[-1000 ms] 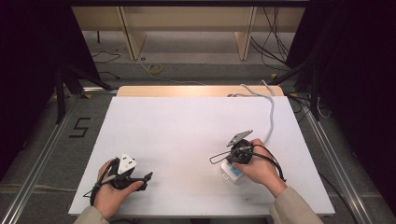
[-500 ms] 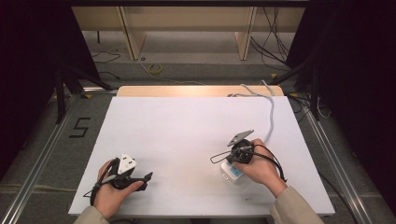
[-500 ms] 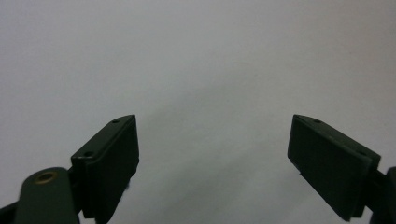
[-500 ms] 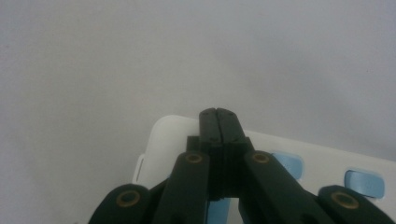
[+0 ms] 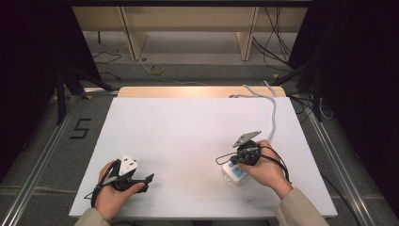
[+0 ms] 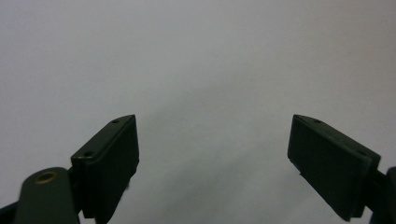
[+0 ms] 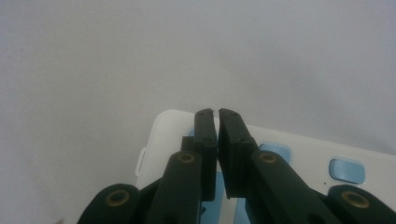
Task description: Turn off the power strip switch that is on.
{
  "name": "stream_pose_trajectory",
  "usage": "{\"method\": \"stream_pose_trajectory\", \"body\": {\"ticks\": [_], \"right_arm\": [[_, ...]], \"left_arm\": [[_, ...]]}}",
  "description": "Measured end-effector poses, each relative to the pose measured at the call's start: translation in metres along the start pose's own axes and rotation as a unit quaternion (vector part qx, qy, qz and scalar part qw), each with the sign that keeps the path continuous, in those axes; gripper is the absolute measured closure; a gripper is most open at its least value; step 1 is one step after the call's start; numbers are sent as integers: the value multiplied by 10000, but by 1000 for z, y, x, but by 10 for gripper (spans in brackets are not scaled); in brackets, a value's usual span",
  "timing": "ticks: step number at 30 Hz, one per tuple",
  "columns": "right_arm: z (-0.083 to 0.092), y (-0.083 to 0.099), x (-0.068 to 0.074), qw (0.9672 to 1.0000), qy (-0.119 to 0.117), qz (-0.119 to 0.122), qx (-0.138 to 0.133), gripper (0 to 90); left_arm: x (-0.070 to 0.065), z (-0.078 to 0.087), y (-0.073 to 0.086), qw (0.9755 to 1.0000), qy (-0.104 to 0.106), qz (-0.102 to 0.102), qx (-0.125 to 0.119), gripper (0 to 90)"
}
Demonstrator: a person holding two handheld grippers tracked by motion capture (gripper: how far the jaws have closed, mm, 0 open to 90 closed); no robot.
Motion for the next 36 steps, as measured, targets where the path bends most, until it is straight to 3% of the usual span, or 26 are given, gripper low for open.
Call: {"method": "stream_pose_trajectory", "body": {"ticks": [36], "right_arm": [[23,32,-3,9974,39,-324,-637,771]], "left_arm": [[0,0,1,10000,12,16,41,161]]}}
Point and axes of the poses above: each handheld gripper's, and its own axes: z roughly backward along the jaws, y roughly out of its underside, x roughly to its left, the point moved 2 cm from there along -z, roughly forward along the jaws, and after that the axes turned 8 degrees about z, right-handed, at the moved point
